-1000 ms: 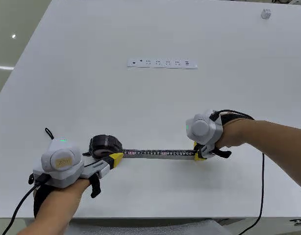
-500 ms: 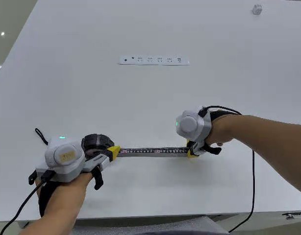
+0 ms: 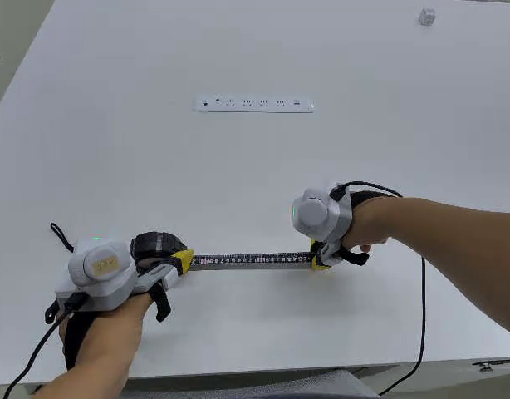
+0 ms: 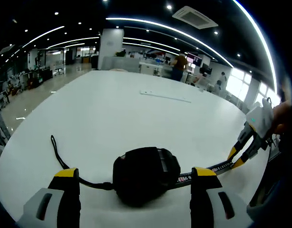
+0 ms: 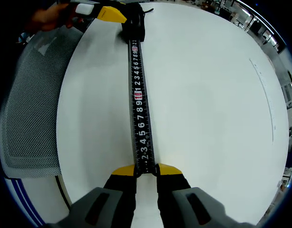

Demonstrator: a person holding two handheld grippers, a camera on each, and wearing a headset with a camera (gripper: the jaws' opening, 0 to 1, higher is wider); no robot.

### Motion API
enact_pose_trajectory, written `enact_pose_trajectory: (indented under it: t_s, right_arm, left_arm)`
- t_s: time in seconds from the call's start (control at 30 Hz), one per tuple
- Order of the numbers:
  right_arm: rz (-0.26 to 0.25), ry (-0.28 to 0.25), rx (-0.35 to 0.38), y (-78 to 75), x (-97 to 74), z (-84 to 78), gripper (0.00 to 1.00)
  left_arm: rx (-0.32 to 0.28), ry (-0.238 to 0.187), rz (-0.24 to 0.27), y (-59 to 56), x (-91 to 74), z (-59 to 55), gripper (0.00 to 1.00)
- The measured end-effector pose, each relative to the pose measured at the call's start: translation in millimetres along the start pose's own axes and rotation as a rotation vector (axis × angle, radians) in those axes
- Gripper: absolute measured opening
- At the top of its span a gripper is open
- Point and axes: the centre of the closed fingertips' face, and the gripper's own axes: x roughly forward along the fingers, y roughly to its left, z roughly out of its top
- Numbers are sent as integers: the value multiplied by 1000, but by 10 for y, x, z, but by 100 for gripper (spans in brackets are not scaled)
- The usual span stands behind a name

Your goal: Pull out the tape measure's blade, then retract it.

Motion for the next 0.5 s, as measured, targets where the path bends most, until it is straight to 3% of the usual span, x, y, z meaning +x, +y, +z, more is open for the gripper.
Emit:
enact_pose_trajectory:
  t_s: [0.17, 0.23, 0.37, 0.5]
  right_arm:
    - [-5, 5, 1, 0, 2, 0, 16]
    - [-6, 3, 13, 1, 1, 0, 15]
    - [-8, 2, 20, 0, 0, 1, 15]
    - [-7, 7, 21, 4, -1, 3, 15]
  left_arm:
    - [5, 2, -13, -54, 39, 0, 88]
    - [16, -20, -22, -78, 57, 41, 84]
    - [61, -4, -30, -107, 114, 43, 79]
    - [67, 19, -29, -109, 130, 26, 74]
